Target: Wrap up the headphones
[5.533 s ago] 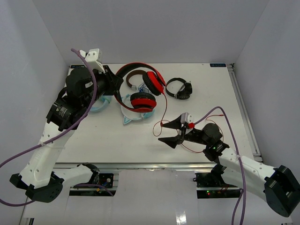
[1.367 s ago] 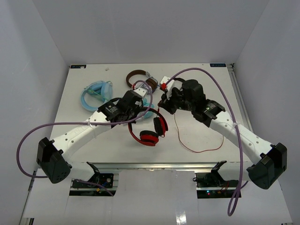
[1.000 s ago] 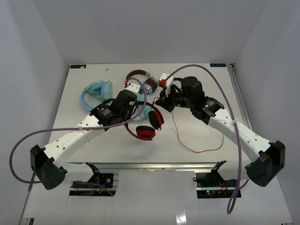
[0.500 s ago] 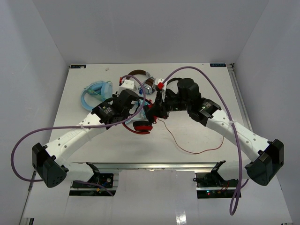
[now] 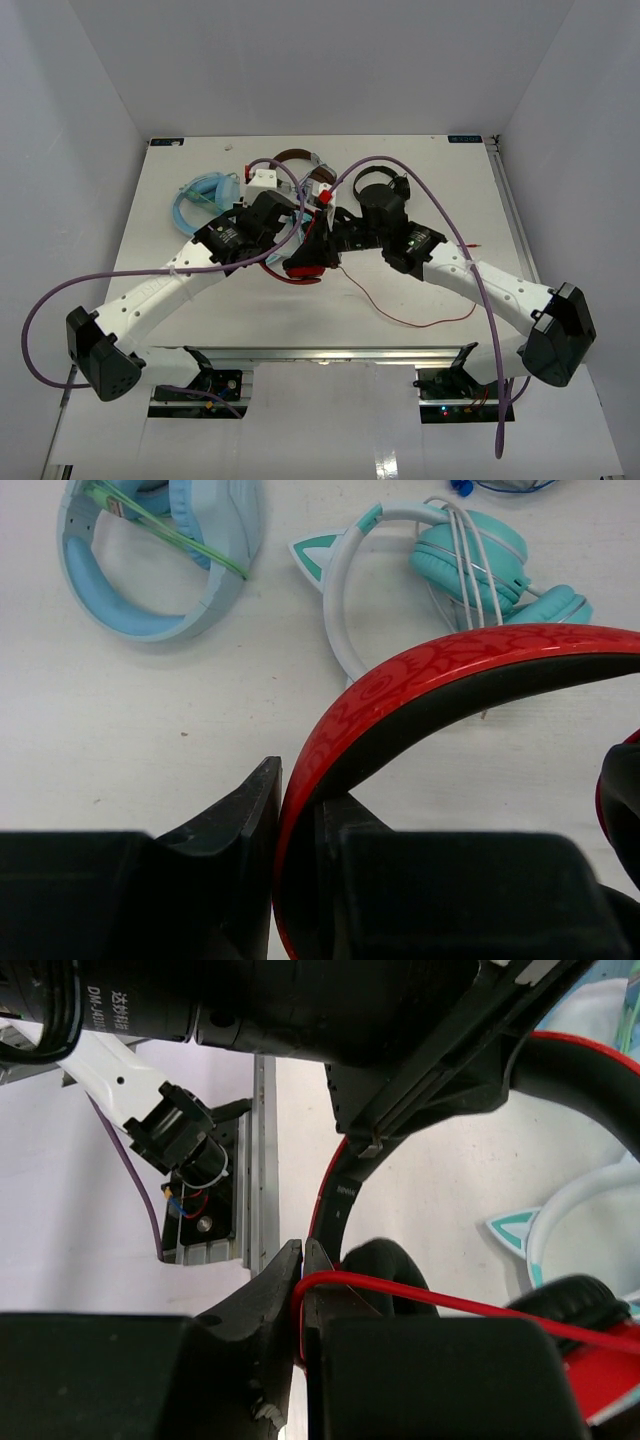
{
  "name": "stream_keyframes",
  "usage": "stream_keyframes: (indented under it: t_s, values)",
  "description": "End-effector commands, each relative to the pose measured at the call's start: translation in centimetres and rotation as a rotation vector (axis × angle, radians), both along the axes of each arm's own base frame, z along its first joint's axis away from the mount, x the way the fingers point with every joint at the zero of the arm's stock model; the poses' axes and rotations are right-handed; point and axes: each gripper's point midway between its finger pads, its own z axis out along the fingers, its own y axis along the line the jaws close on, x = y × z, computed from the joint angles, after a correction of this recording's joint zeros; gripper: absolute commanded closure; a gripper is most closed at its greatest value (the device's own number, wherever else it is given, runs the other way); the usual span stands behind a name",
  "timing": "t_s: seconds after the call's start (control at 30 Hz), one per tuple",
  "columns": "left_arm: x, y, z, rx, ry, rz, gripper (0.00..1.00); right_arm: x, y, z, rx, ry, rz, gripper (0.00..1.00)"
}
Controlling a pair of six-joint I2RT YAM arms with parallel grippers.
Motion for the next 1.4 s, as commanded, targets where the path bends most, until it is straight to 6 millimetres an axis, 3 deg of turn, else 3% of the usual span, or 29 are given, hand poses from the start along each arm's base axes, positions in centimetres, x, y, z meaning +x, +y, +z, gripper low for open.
stream_keyframes:
  t_s: [0.0, 0.23, 0.7, 0.77, 0.93, 1.2, 1.3, 1.37]
  values:
    - [0.3, -1.2, 3.3, -0.210, -0.110, 0.012, 1.00, -0.6, 1.7, 3.2, 0.113, -0.045, 0.028, 0.89]
    - [0.1, -1.7, 3.7, -0.310, -0.128, 0.043, 1.00, -2.2, 3.0, 2.5, 0.119, -0.014, 0.073, 0.87]
    - [-0.1, -1.3, 5.0, -0.421, -0.175, 0.118, 1.00, -4.6, 3.6, 0.8, 0.118, -0.042, 0.049, 0.89]
    - [-0.3, -1.3, 5.4, -0.447, -0.181, 0.122, 1.00, -4.9, 3.5, -0.6, 0.095, -0.050, 0.018, 0.91]
    - [-0.5, -1.0, 6.2, -0.480, -0.202, 0.140, 1.00, -4.0, 2.8, -1.9, 0.066, -0.084, -0.102, 0.92]
    - [-0.4, -0.5, 6.5, -0.487, -0.219, 0.176, 1.00, -4.0, 3.1, -1.0, 0.078, -0.174, -0.175, 0.92]
    - [-0.3, -0.4, 6.1, -0.468, -0.213, 0.182, 1.00, -2.9, 3.7, 0.3, 0.081, -0.209, -0.217, 0.91]
    - [-0.3, -0.3, 6.1, -0.466, -0.212, 0.187, 1.00, -2.7, 4.1, -0.1, 0.055, -0.213, -0.211, 0.91]
